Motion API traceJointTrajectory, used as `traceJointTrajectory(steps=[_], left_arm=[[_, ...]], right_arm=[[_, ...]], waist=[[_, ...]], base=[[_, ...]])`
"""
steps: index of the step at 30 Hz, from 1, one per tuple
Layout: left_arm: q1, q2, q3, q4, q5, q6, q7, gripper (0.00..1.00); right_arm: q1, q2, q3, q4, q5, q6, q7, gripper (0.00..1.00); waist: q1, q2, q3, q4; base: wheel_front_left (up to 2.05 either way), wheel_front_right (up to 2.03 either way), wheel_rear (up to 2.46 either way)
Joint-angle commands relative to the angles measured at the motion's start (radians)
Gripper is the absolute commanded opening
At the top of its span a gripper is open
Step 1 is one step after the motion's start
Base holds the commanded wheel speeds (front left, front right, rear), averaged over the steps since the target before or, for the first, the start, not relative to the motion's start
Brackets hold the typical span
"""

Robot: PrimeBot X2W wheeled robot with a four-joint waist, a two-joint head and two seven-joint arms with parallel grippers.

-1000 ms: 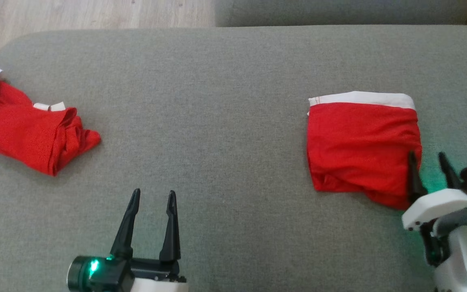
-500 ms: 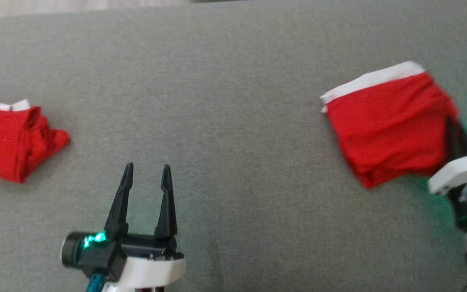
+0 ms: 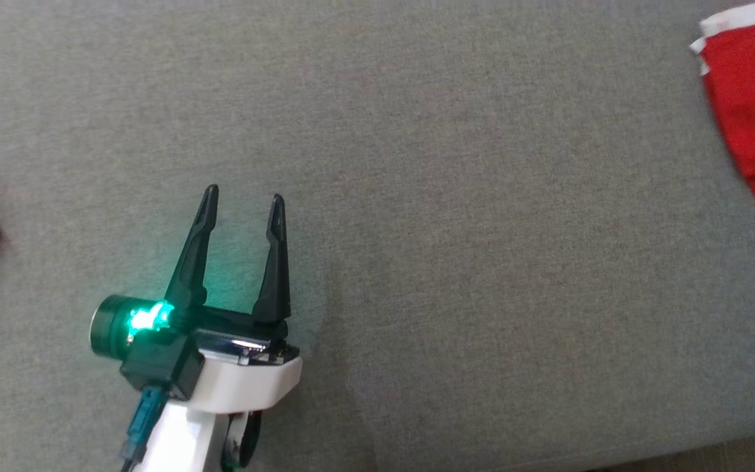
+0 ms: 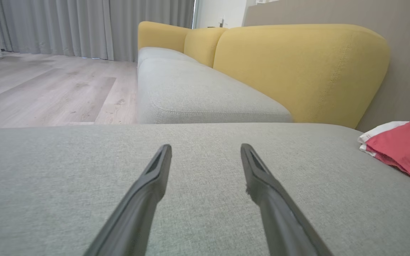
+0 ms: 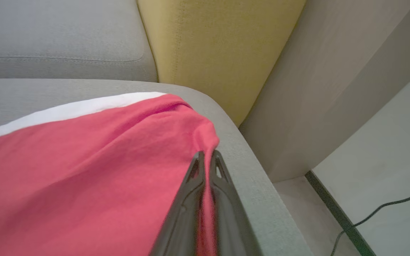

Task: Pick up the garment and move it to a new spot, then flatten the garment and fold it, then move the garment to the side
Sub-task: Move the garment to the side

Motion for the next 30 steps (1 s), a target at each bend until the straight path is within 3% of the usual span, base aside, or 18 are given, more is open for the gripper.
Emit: traceJointTrajectory(steps=[1,2,3,7,10,11,13,23,27,30], left_arm=[[-0.011,-0.004,0.034,-0.024,0.010,-0.003,-0.005,1.00],[-0.014,-0.004,0.034,-0.019,0.010,-0.006,-0.005,1.00],[-0.017,-0.004,0.033,-0.014,0.011,-0.007,-0.005,1.00],[-0.013,-0.004,0.034,-0.003,0.006,0.003,-0.005,1.00],[0.006,-0.004,0.032,0.021,0.000,0.008,-0.005,1.00],[0.006,-0.004,0.032,0.021,0.000,0.008,-0.005,1.00],[0.030,-0.004,0.028,0.049,-0.009,0.022,-0.005,1.00],[0.119,-0.004,0.041,0.114,-0.092,0.075,-0.005,1.00],[0.174,-0.004,0.063,0.114,-0.111,0.095,-0.005,1.00],[0.201,-0.004,0.080,0.104,-0.114,0.104,-0.005,1.00]], right_arm=[[-0.004,-0.043,-0.012,-0.022,-0.024,-0.001,0.002,0.00],[-0.007,-0.042,-0.026,-0.020,-0.044,-0.001,0.001,0.38],[-0.009,-0.037,-0.042,-0.020,-0.067,-0.001,-0.003,1.00],[-0.007,0.044,-0.090,-0.045,-0.132,-0.001,-0.035,1.00],[0.015,0.125,-0.056,-0.076,-0.152,-0.001,-0.050,1.00],[0.015,0.125,-0.056,-0.076,-0.152,-0.001,-0.050,1.00],[0.067,0.197,0.012,-0.106,-0.146,-0.001,-0.067,1.00],[0.291,0.356,0.273,-0.120,-0.045,-0.001,-0.140,1.00],[0.375,0.414,0.321,-0.159,-0.007,-0.001,-0.156,1.00],[0.425,0.439,0.300,-0.272,-0.009,-0.001,-0.157,1.00]], waist=[[-0.0003,0.0000,0.016,-0.011],[-0.0003,0.0000,0.013,-0.009],[-0.0003,0.0000,0.008,-0.006],[-0.0003,0.0000,-0.038,0.006],[-0.0003,0.0000,-0.094,0.012],[-0.0003,0.0000,-0.094,0.012],[-0.0003,0.0000,-0.163,0.028],[-0.0003,0.0000,-0.375,0.091],[-0.0003,0.0000,-0.469,0.105],[-0.0003,0.0000,-0.507,0.113]], base=[[0.00,0.00,0.00],[0.00,0.00,0.00],[0.00,0.00,0.00],[0.00,0.00,0.00],[0.00,0.00,0.00],[0.00,0.00,0.00],[0.00,0.00,0.00],[0.00,0.00,0.00],[0.00,0.00,0.00],[0.00,0.00,0.00]])
